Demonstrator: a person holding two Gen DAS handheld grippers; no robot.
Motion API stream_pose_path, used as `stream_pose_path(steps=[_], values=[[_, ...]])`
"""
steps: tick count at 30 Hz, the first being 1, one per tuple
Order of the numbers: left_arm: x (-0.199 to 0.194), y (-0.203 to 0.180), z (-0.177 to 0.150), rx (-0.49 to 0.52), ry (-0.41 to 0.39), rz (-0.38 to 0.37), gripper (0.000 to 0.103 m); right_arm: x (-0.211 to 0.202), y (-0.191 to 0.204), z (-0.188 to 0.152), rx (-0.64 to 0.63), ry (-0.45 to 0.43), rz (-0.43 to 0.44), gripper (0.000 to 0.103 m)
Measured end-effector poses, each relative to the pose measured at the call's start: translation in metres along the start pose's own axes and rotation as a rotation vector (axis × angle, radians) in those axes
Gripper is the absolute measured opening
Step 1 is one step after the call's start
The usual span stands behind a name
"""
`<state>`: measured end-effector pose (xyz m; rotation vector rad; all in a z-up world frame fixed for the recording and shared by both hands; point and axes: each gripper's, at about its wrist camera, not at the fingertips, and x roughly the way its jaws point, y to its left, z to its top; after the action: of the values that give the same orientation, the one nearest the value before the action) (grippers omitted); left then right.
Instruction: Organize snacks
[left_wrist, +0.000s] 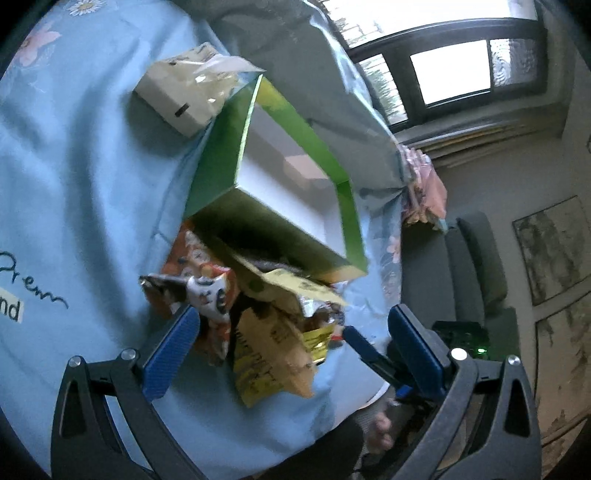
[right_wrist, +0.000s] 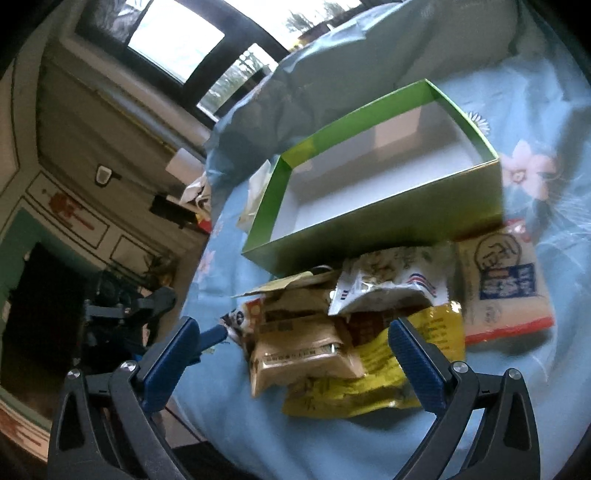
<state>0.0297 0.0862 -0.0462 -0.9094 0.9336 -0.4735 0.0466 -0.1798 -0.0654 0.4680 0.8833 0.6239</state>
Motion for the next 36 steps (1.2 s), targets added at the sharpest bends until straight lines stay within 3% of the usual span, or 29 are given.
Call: stream_pose_path(steps=[4, 8, 16, 21, 22, 26, 27, 29, 31, 36], values=[[0.004, -0.007, 0.005, 0.004, 0.028, -0.034, 0.102, 0.003, 0.011, 0.005, -0.12, -0.029, -0.073, 0.097], [0.017, -0.005, 0.012, -0.041, 0.07, -0.061, 0.101, 0.008, 0.027, 0.006, -0.291, -0.032, -0.126, 0.087], [0.033, -0.006, 0.026, -0.075, 0.114, 0.001, 0.094, 0.022, 0.041, 0.004, -0.553, 0.006, -0.143, 0.077], [0.046, -0.006, 0.031, -0.053, 0.152, 0.059, 0.07, 0.041, 0.039, 0.009, -0.625, 0.062, -0.1, 0.06], [0.048, -0.007, 0.032, -0.042, 0.157, 0.073, 0.068, 0.042, 0.038, 0.009, -0.634, 0.071, -0.095, 0.053], [0.056, -0.006, 0.031, -0.007, 0.174, 0.156, 0.053, 0.048, 0.034, 0.008, -0.655, 0.083, -0.087, 0.04], [0.059, -0.004, 0.031, -0.008, 0.173, 0.166, 0.044, 0.047, 0.034, 0.007, -0.661, 0.079, -0.083, 0.033], [0.06, -0.001, 0.03, -0.004, 0.169, 0.182, 0.039, 0.046, 0.031, 0.008, -0.669, 0.082, -0.074, 0.026], [0.061, -0.003, 0.029, 0.023, 0.159, 0.196, 0.027, 0.046, 0.031, 0.005, -0.684, 0.08, -0.082, 0.015], [0.059, -0.017, 0.023, 0.137, 0.135, 0.235, 0.017, 0.04, 0.034, 0.001, -0.694, 0.034, -0.086, 0.01]])
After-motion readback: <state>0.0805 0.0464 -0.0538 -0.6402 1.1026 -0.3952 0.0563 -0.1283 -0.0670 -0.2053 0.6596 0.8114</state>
